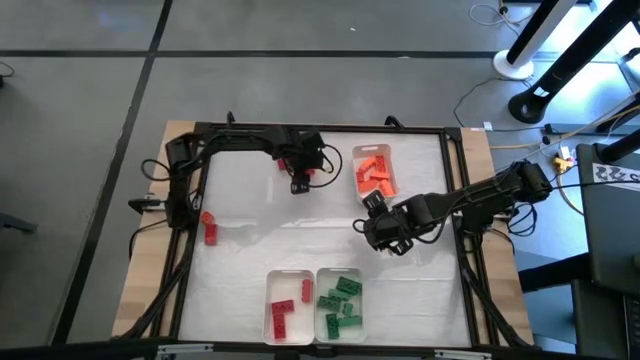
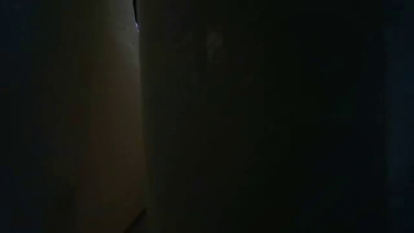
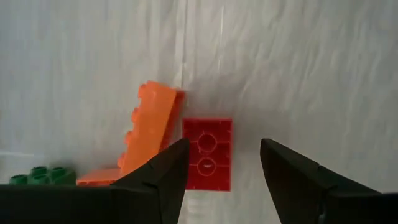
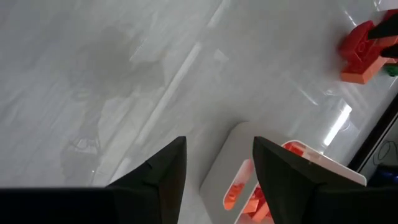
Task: Sort blocks
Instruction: Put the red game piece into the bottom left white bin
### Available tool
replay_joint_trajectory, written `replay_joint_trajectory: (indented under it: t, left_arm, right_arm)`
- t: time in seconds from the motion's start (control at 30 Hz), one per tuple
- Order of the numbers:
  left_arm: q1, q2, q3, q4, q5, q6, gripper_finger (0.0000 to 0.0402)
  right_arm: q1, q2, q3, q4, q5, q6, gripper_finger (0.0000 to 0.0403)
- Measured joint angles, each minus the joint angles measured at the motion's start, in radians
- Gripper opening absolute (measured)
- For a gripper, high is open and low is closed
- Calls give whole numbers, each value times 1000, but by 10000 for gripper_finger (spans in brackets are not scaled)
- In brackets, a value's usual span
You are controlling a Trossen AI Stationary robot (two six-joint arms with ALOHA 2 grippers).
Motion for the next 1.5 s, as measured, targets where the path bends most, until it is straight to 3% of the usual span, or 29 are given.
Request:
replay_joint_trajectory:
  t: [0.6, 0.8, 1.03, 1.5]
  left_arm:
    - [0, 100, 2, 17, -90, 48, 186]
    - [0, 102, 2, 51, -93, 48, 154]
    - [0, 102, 2, 41, -89, 51, 69]
    - [-2, 36, -3, -31, -60, 19, 68]
  right_arm:
    - [0, 0, 0, 5, 0, -2, 186]
    - [0, 0, 0, 5, 0, -2, 186]
    - [0, 0, 0, 5, 0, -2, 186]
    - [0, 0, 0, 7, 0, -23, 186]
